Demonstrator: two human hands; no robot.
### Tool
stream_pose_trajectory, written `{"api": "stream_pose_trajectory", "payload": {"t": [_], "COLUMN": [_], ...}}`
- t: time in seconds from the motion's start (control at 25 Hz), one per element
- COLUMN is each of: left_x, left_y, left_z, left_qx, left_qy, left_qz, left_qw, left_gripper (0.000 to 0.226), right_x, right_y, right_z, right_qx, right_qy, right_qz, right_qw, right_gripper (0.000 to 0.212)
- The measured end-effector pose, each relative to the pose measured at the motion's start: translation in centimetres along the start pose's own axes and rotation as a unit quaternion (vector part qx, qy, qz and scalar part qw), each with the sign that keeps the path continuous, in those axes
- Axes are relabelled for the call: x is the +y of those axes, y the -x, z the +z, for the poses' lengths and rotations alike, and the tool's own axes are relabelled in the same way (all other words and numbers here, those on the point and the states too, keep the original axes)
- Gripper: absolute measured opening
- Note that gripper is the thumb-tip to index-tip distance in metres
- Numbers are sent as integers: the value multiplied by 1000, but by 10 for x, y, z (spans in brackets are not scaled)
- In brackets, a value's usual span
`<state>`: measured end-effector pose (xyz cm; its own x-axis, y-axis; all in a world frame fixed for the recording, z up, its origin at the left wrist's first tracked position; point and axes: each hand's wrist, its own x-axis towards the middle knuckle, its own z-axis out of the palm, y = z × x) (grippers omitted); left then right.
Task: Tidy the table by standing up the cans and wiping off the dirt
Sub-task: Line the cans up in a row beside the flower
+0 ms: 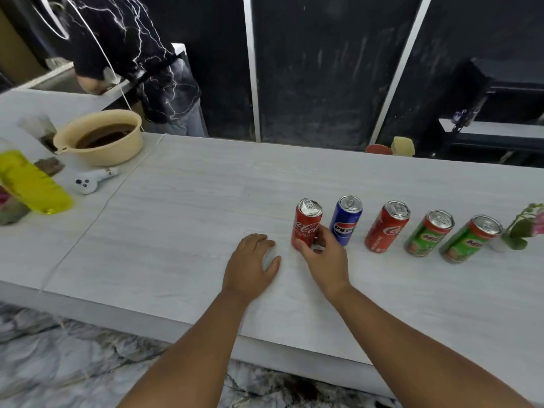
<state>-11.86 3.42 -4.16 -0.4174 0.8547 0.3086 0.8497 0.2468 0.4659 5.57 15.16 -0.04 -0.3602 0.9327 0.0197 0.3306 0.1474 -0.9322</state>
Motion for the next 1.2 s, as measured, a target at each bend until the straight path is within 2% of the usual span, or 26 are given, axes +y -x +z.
{"api": "stream_pose_trajectory", "payload": {"t": [0.36,0.56,0.64,0.8,0.92,1.04,1.2], "left_x": [-3,-11,-7,3,52,136,215], "left_y": [-3,-4,-4,7,27,44,42], "left_z": [5,4,3,0,25,75,118], "left_qx": [1,-3,-2,3,-10,-58,-94], "left_qy": [0,12,8,-22,-8,21,19], "left_qz": [3,3,6,2,41,109,121], "left_qw": [1000,1000,1000,1000,999,992,988], "left_gripper": [42,42,40,36,43,51,52], "right_x": [-8,-3,9,35,62,86,114], "right_y": [-26,-5,24,72,80,70,32], "right_z": [14,13,-2,-67,-144,-218,-304], "right_qx": [10,-32,-30,1,68,132,194], "right_qy": [67,100,134,211,228,210,147], "right_qz": [1,33,28,-7,-2,54,127], "right_qw": [998,994,990,977,971,967,962], "right_gripper": [58,82,74,57,51,48,47]}}
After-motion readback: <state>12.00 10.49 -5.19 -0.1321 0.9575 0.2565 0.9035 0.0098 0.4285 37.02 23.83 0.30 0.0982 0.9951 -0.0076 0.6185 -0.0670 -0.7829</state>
